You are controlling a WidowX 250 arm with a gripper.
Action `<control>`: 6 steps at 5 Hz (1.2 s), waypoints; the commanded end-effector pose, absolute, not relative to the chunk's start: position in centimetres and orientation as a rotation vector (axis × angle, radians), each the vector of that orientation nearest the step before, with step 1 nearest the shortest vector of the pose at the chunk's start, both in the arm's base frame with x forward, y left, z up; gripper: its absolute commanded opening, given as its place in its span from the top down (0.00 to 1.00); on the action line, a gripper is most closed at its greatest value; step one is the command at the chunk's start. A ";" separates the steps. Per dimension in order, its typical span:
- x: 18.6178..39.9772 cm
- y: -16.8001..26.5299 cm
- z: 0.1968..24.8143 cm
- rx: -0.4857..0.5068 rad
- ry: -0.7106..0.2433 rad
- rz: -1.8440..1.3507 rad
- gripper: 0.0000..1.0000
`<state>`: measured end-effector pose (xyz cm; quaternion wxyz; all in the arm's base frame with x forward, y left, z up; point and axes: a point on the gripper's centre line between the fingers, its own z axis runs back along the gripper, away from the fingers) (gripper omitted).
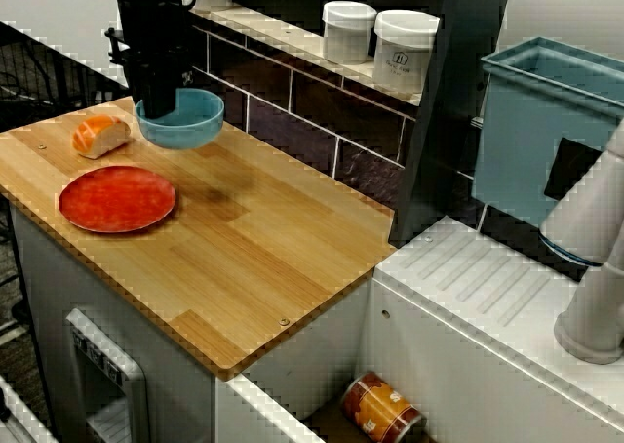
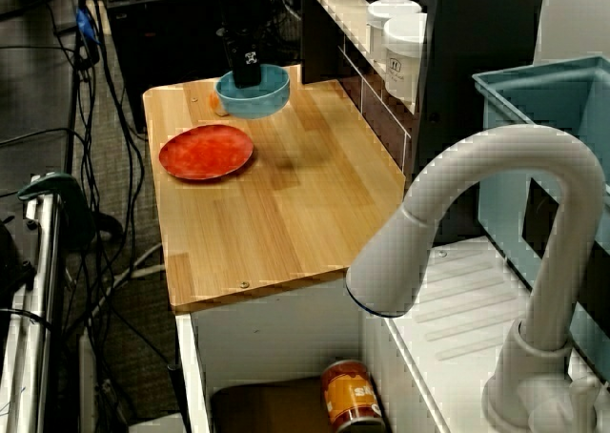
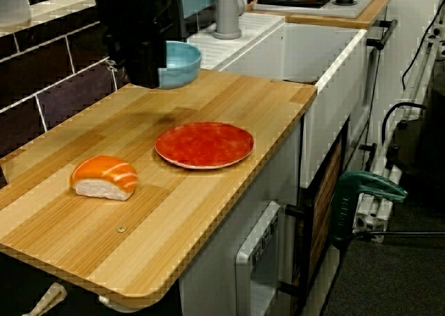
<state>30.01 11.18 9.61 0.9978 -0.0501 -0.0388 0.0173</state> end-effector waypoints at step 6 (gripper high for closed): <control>33.5 13.8 7.4 0.040 -0.235 0.103 0.02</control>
